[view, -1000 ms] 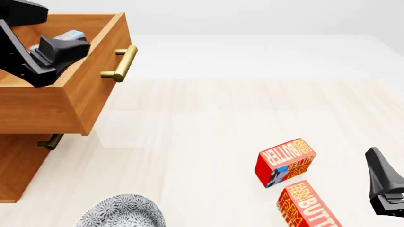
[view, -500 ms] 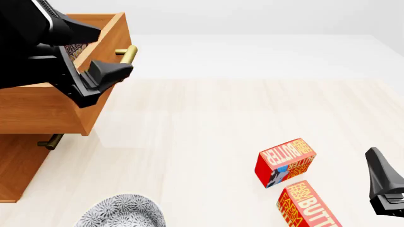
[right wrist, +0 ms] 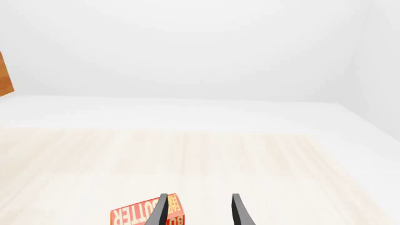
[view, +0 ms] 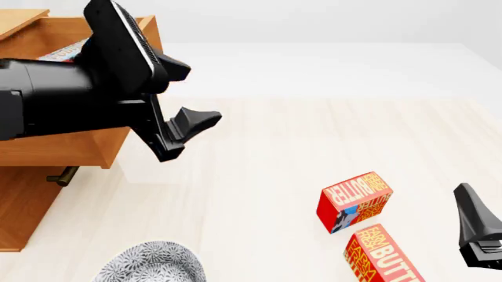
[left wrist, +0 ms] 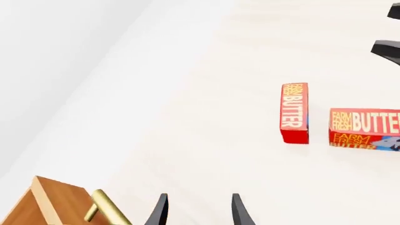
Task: Put the chocolate pudding in the top drawer of the cabinet and close it.
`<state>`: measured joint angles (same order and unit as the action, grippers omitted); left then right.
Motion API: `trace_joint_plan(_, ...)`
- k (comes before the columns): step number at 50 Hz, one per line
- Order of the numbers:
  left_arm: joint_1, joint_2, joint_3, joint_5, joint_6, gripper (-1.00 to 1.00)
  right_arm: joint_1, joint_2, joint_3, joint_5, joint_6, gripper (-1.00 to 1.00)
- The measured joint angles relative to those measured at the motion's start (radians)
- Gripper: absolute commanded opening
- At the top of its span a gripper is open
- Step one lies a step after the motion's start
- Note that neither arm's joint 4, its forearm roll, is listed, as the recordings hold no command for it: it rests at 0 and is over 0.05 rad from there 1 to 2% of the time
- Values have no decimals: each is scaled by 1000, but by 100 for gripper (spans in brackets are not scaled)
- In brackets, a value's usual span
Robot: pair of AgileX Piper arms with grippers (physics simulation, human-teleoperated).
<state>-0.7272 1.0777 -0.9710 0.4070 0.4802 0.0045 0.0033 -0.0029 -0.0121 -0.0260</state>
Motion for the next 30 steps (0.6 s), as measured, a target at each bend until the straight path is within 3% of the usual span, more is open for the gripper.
trace_joint_plan(30,-77,81,46,-45,-56,100,0,0,0,0,0,100)
